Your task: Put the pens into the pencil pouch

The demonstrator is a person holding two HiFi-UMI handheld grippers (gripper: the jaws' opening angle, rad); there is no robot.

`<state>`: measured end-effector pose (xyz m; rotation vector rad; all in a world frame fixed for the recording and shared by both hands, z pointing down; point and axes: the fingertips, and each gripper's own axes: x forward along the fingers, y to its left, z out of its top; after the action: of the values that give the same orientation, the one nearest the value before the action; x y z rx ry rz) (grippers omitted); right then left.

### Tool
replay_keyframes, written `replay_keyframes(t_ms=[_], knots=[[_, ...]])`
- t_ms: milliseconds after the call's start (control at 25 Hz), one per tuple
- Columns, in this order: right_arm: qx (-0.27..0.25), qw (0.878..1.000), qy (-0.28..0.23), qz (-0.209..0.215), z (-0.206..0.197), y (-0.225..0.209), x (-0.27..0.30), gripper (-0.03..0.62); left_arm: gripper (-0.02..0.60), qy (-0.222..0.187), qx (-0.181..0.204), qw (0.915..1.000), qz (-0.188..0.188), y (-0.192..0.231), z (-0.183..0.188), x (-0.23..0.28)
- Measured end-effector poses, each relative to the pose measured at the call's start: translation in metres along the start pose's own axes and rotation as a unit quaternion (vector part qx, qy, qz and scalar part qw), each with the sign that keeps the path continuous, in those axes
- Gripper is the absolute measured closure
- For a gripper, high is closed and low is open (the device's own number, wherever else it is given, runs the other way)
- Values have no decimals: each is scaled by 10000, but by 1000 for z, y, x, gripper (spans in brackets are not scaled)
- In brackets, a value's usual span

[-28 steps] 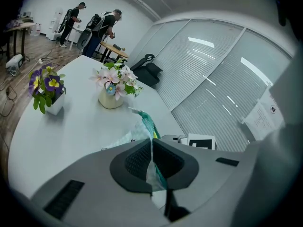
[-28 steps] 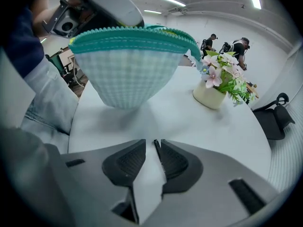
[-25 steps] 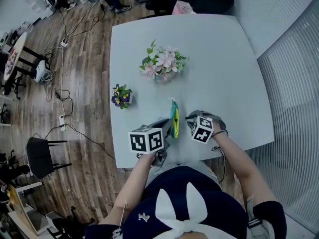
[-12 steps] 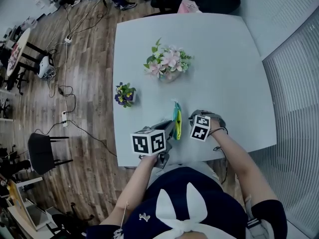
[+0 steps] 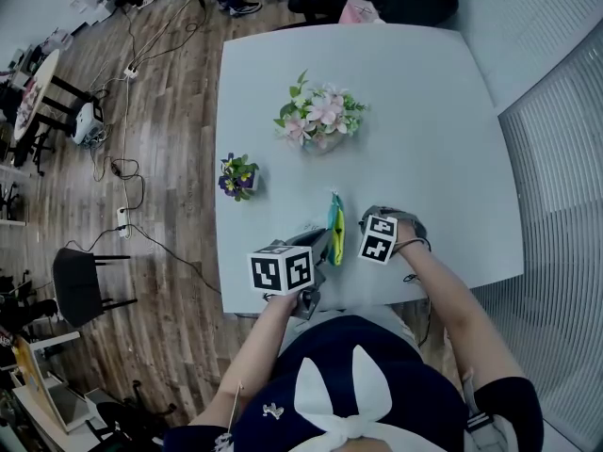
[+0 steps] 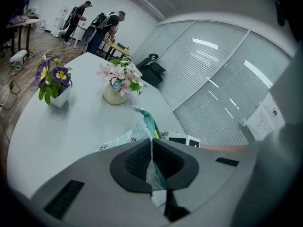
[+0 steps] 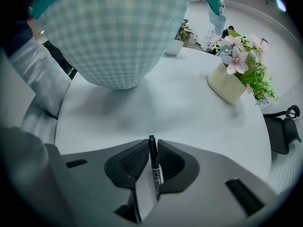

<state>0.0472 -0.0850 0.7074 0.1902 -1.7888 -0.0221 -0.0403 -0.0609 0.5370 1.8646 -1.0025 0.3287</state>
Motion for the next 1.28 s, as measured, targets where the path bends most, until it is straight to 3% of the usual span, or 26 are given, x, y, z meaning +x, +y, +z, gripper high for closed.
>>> replay_keyframes(t_ms=[880, 1120, 1280], knots=[[580, 9950, -758, -308, 23, -3, -51, 537, 551, 6, 76, 10000, 44, 6, 5, -1], [870, 9899, -1042, -412, 28, -1, -69, 537, 551, 45, 124, 9999, 28, 6, 8, 0], [1397, 9791, -1361, -572, 26, -4, -84, 539, 551, 38, 132, 9999, 28, 6, 12, 1]])
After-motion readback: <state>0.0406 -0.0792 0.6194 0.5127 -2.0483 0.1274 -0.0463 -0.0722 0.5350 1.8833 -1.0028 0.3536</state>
